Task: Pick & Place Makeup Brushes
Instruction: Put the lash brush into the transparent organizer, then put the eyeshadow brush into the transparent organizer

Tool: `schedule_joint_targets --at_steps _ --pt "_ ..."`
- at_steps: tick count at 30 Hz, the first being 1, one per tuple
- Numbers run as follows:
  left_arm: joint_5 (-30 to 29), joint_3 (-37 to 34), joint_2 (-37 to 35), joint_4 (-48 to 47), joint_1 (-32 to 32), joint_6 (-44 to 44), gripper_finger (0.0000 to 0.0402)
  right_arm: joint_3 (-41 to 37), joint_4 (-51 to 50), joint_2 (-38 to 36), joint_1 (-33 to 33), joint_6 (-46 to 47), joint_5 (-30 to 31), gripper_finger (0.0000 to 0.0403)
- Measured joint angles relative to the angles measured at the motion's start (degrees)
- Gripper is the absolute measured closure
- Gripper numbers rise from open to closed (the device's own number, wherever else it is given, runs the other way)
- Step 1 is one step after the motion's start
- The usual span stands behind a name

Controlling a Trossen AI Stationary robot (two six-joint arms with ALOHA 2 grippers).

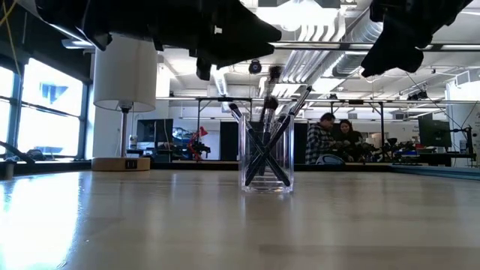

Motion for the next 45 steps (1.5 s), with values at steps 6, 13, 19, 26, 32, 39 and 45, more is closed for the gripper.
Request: schedule_joint_targets --at_steps 6,13,19,26,32,39,45 --pt "0.7 0.0 0.0 -0.2 0.0 1.4 0.0176 0.0 2.5 0.0 0.0 3.4 3.5 0.0269" --pt "-2.8 0.1 -10.5 -14.6 1.5 8.1 0.0112 0.0 6.8 0.0 0.0 7.1 5.4 0.0269" --pt "-3.7 0.1 -25.8 -43.6 5.0 8.0 0.0146 0.0 9.1 0.4 0.0 10.8 5.2 0.0269" --pt "-1.5 0.0 -38.1 -69.1 8.6 4.2 0.0300 0.1 27.1 8.7 -1.2 3.5 10.4 0.0270" --pt "3.4 -2.5 -44.7 -75.0 8.6 4.6 0.0383 4.8 37.1 24.2 -7.9 -1.1 8.9 0.0284" --pt "5.5 -8.2 -50.1 -75.2 8.6 -1.1 0.0395 25.4 22.7 43.2 -18.4 -6.1 -2.5 0.0296" --pt "6.9 -9.4 -50.4 -75.7 8.6 -4.4 0.0400 44.4 8.5 57.3 -24.9 -8.3 -8.7 0.0295"
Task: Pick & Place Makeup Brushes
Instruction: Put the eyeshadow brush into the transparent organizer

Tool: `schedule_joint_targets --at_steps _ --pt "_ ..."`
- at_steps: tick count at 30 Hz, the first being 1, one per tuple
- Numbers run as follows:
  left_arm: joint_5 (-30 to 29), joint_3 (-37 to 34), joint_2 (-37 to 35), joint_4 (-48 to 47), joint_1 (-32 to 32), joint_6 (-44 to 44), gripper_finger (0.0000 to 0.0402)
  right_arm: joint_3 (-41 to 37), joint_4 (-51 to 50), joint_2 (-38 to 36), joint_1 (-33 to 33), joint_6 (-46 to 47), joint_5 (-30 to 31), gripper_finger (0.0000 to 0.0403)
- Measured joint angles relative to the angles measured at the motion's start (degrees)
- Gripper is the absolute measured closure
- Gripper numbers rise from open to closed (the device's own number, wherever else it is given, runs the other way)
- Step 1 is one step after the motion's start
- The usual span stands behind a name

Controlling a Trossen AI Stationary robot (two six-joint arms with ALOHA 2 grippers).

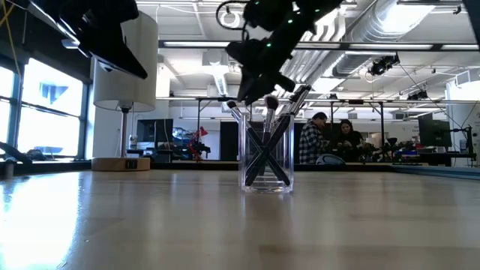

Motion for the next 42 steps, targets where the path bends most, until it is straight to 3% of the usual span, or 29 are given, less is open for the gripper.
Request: schedule_joint_targets --at_steps 7,12,26,29,36,42 --pt "0.1 0.0 0.0 -0.2 0.0 -2.1 0.0401 17.7 -19.0 13.5 -4.7 -0.4 -1.8 0.0295" --pt "-0.5 0.0 0.0 -2.3 0.0 -3.6 0.0401 23.6 -29.3 19.8 -6.7 0.1 -3.9 0.0295" --pt "-6.5 0.0 0.0 -7.0 0.0 -6.6 0.0401 10.8 -24.7 20.6 -7.7 0.7 -10.3 0.0294" --pt "-6.6 0.0 0.0 -7.1 0.0 -6.7 0.0401 10.0 -21.6 20.6 -7.7 0.9 -13.3 0.0294" --pt "-6.6 0.0 0.0 -7.3 0.0 -7.4 0.0401 10.1 -20.1 20.5 -7.2 0.7 -10.3 0.0294" --pt "-6.6 0.0 0.0 -7.6 0.0 -7.9 0.0401 10.1 -19.0 20.5 -7.2 0.7 -12.1 0.0294"
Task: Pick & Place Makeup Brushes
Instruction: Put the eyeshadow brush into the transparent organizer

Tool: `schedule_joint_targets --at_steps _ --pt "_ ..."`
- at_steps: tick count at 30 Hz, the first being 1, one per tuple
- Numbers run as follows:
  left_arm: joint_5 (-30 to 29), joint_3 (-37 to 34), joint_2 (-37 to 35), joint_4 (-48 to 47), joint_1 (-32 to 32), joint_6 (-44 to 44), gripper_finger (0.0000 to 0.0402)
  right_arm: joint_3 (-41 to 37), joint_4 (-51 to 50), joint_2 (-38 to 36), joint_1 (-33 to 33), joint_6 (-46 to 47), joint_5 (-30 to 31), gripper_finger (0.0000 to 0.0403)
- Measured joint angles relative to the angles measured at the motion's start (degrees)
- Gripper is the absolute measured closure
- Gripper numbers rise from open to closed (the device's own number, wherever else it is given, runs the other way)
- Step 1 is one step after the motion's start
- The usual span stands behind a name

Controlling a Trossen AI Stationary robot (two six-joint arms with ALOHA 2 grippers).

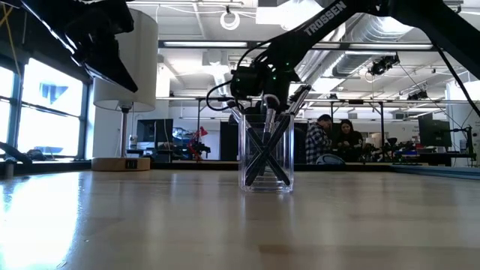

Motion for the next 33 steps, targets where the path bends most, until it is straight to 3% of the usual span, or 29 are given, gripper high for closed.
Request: schedule_joint_targets --at_steps 2,11,16,24,29,33 --pt "0.0 0.0 0.0 0.0 0.0 -0.2 0.0401 0.0 -1.0 0.0 0.0 0.2 -2.6 0.0294" --pt "0.3 0.0 0.0 0.1 0.0 -1.5 0.0401 0.3 -0.9 3.1 0.9 0.5 -2.5 0.0294" --pt "1.4 0.0 0.0 0.1 0.0 -1.8 0.0401 0.3 -2.4 4.3 1.7 2.0 2.6 0.0298" --pt "1.7 0.0 0.0 0.2 0.0 -2.9 0.0401 0.4 -7.3 4.5 0.4 -2.2 3.8 0.0392" --pt "3.9 0.0 0.0 0.8 0.0 -3.1 0.0401 -0.2 -10.0 4.4 -1.2 -3.1 1.4 0.0394" --pt "5.4 0.0 0.0 0.8 0.0 -4.4 0.0401 -7.4 -5.5 1.0 -1.5 -0.9 -0.3 0.0396"
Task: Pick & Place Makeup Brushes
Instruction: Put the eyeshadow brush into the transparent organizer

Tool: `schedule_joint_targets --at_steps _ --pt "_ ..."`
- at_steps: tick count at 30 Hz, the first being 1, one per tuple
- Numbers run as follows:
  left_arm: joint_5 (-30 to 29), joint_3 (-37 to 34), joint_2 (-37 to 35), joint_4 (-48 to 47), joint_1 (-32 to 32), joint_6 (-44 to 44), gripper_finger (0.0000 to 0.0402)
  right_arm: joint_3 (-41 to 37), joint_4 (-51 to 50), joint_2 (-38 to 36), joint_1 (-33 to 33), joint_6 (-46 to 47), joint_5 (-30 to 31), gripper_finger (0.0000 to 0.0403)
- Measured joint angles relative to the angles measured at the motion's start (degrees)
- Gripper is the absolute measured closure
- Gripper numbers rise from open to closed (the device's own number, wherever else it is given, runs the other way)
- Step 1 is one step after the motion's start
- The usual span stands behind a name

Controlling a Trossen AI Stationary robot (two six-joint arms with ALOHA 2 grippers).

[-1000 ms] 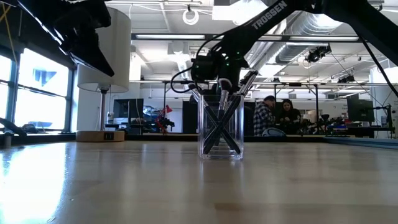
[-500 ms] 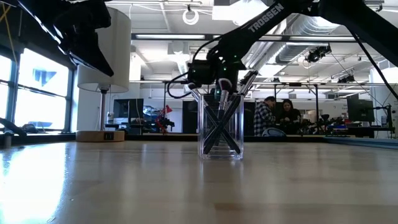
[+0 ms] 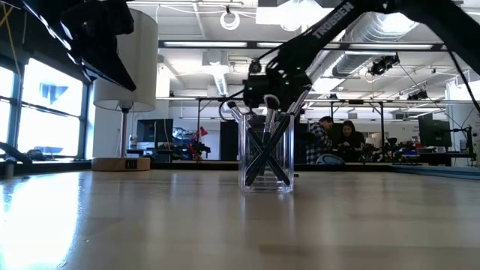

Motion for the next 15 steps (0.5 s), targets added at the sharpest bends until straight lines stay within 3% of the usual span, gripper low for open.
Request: schedule_joint_targets --at_steps 7,15 --pt "0.1 0.0 0.0 1.0 0.0 0.1 0.0401 -22.6 16.9 -14.7 2.2 12.8 -1.7 0.0400" --pt "0.1 0.0 0.0 2.6 0.0 3.2 0.0401 -40.4 20.2 -31.6 10.4 29.0 -2.3 0.0401"
